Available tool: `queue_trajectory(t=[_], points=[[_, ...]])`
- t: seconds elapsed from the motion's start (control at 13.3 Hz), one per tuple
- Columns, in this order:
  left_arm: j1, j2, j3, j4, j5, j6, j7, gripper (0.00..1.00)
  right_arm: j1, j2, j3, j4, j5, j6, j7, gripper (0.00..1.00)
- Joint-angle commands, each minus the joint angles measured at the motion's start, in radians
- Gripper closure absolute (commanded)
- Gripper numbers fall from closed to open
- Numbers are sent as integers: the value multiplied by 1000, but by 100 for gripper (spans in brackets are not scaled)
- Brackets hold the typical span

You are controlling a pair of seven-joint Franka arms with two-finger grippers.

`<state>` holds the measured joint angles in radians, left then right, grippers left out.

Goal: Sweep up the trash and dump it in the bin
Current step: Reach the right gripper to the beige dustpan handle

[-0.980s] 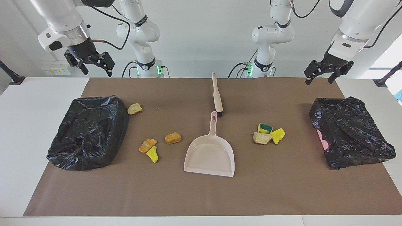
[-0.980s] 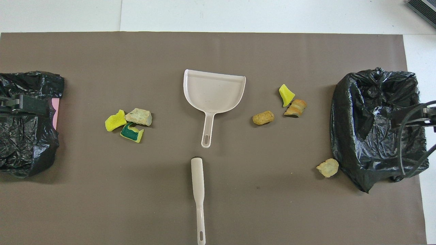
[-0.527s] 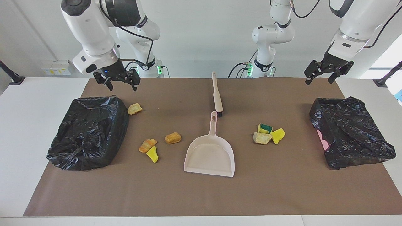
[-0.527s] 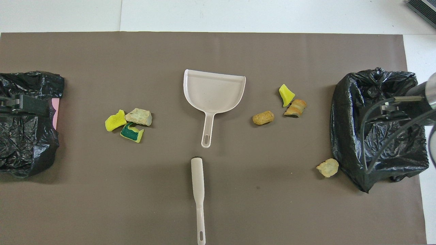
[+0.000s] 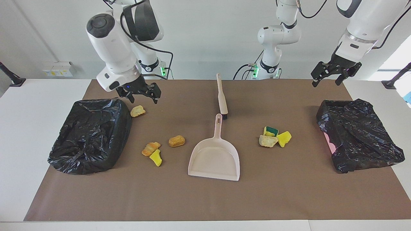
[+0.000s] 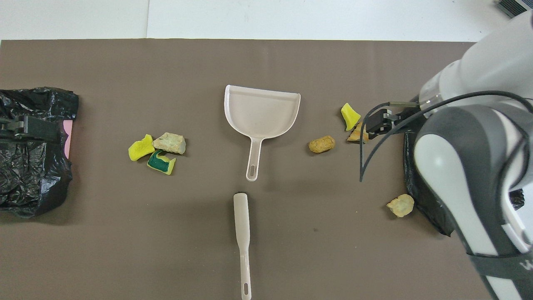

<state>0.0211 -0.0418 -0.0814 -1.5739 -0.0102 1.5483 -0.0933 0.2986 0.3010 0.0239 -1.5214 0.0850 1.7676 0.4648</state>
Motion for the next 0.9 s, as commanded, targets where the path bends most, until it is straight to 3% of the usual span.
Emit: queue_trajectory(t=[0.0,0.3,0.6,0.83], points=[[13,-7,-6,2,-8,-4,0,0,51,61,-1,32,24,58,90,0],[13,-7,-6,2,-8,-4,0,0,141,130,-1,55,24,140,205,0],[13,-7,-6,2,-8,-4,0,0,229,251,-2,144,10,180,319,0],[13,-7,-6,5,-8,-4,0,0,261,280,-2,136,-2,216,327,0]])
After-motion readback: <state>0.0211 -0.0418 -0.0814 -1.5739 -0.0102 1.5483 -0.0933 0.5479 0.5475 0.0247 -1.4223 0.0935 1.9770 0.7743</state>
